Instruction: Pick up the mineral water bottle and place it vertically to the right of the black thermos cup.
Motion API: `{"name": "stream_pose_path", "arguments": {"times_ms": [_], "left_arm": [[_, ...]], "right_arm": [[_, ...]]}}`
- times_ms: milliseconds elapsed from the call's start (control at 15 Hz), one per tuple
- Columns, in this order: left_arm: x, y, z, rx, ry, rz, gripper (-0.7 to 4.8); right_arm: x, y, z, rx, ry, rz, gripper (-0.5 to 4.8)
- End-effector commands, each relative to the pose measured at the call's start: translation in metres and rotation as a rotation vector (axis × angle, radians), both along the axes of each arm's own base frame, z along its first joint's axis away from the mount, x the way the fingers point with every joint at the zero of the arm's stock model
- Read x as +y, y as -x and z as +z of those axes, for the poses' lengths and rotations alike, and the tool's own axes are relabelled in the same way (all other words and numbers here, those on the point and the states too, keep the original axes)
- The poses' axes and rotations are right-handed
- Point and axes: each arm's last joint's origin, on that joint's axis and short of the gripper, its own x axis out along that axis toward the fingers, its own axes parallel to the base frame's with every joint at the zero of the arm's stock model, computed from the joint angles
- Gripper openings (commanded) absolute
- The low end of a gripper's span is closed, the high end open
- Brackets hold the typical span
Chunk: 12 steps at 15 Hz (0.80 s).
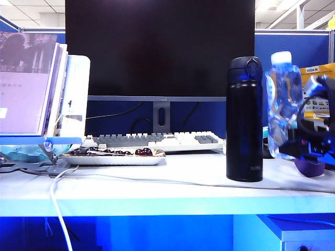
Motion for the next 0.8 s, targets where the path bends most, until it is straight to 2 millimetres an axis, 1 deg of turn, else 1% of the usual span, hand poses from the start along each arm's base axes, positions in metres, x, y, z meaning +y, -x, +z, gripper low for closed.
{"name": "stream_pose_path", "arguments": {"times_ms": [67,267,601,668,735,802], "left_arm": [[0.0,0.0,-0.001,0.009,0.001,-0.002,-0.03],[0.0,0.0,-0.001,0.009,0.001,-0.002,-0.03],[0.0,0.0,-0.001,0.009,0.001,-0.002,-0.03],[0.0,0.0,-0.001,0.009,0.001,-0.002,-0.03],[0.0,0.0,-0.001,0.009,0.001,-0.002,-0.03],[0.0,0.0,-0.001,0.009,0.001,-0.002,-0.03]], "right_arm": [[0.001,-0.009,0.003,-0.06,-0.006,0.004,1.48],[0.001,-0.014,-0.002,-0.046,-0.007,0.012,1.47],[0.002,-0.017,-0.01,-0.011,-0.018,0.02,1.49],[0.002,-0.017,-0.011,-0.005,-0.023,0.034,1.79],[0.002,-0.017,-0.011,-0.004,-0.023,0.038,2.55],[0.002,-0.017,-0.011,-0.006,-0.023,0.037,2.67]]}}
